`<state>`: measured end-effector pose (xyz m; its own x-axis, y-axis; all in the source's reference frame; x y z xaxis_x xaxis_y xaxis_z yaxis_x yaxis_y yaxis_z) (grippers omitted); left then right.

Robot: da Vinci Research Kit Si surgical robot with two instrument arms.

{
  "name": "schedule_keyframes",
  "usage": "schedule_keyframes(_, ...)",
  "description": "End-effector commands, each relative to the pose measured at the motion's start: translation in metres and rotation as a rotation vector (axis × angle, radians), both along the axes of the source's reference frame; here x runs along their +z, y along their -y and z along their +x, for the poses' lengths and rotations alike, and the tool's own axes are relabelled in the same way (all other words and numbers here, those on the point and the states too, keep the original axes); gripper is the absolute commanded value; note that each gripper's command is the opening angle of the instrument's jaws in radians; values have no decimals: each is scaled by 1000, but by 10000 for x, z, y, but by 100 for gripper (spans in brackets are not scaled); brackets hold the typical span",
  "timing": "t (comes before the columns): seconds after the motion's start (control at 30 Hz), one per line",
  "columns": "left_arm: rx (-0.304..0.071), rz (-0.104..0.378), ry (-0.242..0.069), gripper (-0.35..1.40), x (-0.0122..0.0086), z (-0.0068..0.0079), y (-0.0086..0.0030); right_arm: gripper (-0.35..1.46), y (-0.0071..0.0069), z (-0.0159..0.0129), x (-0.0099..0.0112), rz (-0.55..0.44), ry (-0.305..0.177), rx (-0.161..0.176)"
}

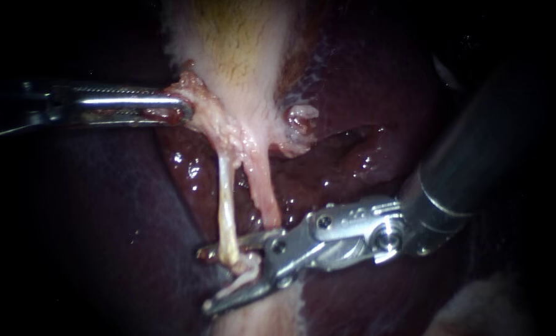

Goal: Clipping first clip left tube

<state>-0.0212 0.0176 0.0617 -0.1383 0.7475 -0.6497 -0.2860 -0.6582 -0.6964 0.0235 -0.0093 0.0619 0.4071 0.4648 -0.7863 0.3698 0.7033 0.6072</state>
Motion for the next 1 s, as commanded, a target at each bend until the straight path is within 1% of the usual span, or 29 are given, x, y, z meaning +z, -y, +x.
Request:
schedule_keyframes(0.03, 0, 0, 0, -35, 0, 0, 0, 46, -1, 0, 1, -1, 1, 0)
schedule_keyframes(0.13, 0, 0, 0, -35, 0, 0, 0, 45, -3, -2, 4, -1, 1, 0)
schedule_keyframes(0.23, 0, 0, 0, -35, 0, 1, 0, 37, -5, -4, 6, -1, 1, 0)
schedule_keyframes(0.3, 0, 0, 0, -35, 0, 1, 0, 28, -7, -6, 9, -2, 10, 17)
schedule_keyframes(0.47, 0, 0, 1, -35, 1, 1, 0, 5, -12, -11, 16, -10, 25, 17)
schedule_keyframes(0.67, 0, 0, 1, -35, 1, 1, -1, -16, -14, -13, 19, -13, 31, 18)
schedule_keyframes(0.73, 0, 0, 1, -35, 1, 1, -1, -32, -14, -14, 19, -3, 37, 20)
schedule_keyframes(0.77, 0, 0, 1, -35, 1, 1, -1, -35, -14, -15, 18, 7, 43, 21)
schedule_keyframes(0.8, 0, 0, 1, -35, 1, 1, -1, -35, -15, -15, 18, 23, 52, 24)
schedule_keyframes(0.93, 0, 0, 1, -35, 1, 1, -1, -35, -21, -18, 15, 110, 118, 35)
schedule_keyframes(1.0, 1, 0, 1, -35, 1, 1, -1, -35, -21, -19, 15, 110, 120, 33)
